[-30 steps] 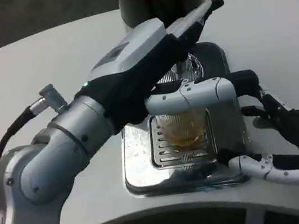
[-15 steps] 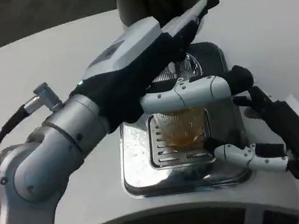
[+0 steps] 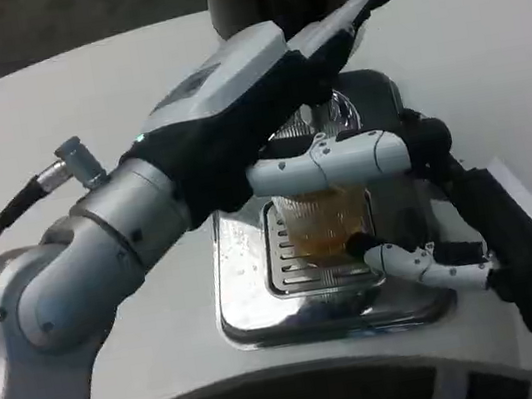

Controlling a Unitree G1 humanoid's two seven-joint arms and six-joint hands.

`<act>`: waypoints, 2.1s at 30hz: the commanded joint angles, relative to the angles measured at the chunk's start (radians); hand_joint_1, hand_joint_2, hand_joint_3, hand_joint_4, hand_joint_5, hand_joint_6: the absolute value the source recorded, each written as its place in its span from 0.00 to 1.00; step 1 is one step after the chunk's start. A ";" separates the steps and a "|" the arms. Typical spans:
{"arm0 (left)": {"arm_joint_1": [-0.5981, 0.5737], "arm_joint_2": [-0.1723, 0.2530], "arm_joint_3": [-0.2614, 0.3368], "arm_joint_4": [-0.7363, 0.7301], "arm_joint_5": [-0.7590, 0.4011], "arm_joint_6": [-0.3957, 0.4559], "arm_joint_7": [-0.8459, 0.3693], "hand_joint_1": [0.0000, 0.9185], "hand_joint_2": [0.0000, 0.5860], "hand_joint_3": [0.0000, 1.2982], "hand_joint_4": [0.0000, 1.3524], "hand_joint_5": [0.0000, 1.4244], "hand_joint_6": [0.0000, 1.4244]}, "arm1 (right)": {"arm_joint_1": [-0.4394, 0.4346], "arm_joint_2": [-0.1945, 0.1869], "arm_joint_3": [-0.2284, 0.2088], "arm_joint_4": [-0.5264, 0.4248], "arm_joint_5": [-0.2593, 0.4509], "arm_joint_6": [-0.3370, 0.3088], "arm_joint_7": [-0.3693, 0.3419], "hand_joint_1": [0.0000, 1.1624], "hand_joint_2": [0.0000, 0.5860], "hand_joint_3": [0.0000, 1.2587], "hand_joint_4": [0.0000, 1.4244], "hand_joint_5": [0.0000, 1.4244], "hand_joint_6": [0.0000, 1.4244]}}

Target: Grasp the cup under the faucet to collect the drink, then remove the cup.

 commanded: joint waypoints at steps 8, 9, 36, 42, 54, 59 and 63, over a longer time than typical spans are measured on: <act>-0.006 0.014 0.019 -0.003 -0.008 0.004 -0.021 0.00 0.00 0.00 0.00 0.00 0.05 | -0.036 0.023 0.010 0.041 0.008 -0.011 -0.019 0.69 0.37 0.00 0.01 0.08 0.08; -0.005 0.013 0.023 -0.004 -0.010 0.002 -0.018 0.00 0.00 0.00 0.00 0.00 0.05 | -0.038 0.024 0.010 0.044 0.008 -0.012 -0.020 0.69 0.37 0.00 0.01 0.08 0.08; 0.161 0.088 0.196 -0.225 -0.123 0.052 -0.029 0.00 0.07 0.00 0.00 0.00 0.07 | -0.051 0.032 0.005 0.044 0.017 -0.008 -0.020 0.69 0.38 0.00 0.02 0.08 0.08; 0.271 0.118 0.246 -0.297 -0.116 0.082 -0.020 0.00 0.07 0.00 0.00 0.00 0.07 | -0.050 0.033 0.006 0.043 0.019 -0.007 -0.018 0.68 0.38 0.00 0.02 0.08 0.08; 0.485 0.157 0.318 -0.410 -0.005 0.097 0.007 0.00 0.06 0.00 0.00 0.00 0.06 | -0.051 0.038 0.011 0.053 0.031 -0.019 -0.013 0.68 0.38 0.00 0.02 0.08 0.08; 0.549 0.183 0.355 -0.400 0.023 0.103 -0.003 0.00 0.06 0.00 0.00 0.00 0.05 | -0.056 0.041 0.018 0.068 0.035 -0.039 -0.015 0.67 0.38 0.00 0.02 0.08 0.08; 0.579 0.195 0.371 -0.380 0.026 0.098 -0.005 0.00 0.06 0.00 0.00 0.00 0.05 | -0.063 0.049 0.022 0.086 0.040 -0.059 -0.019 0.67 0.38 0.00 0.02 0.08 0.08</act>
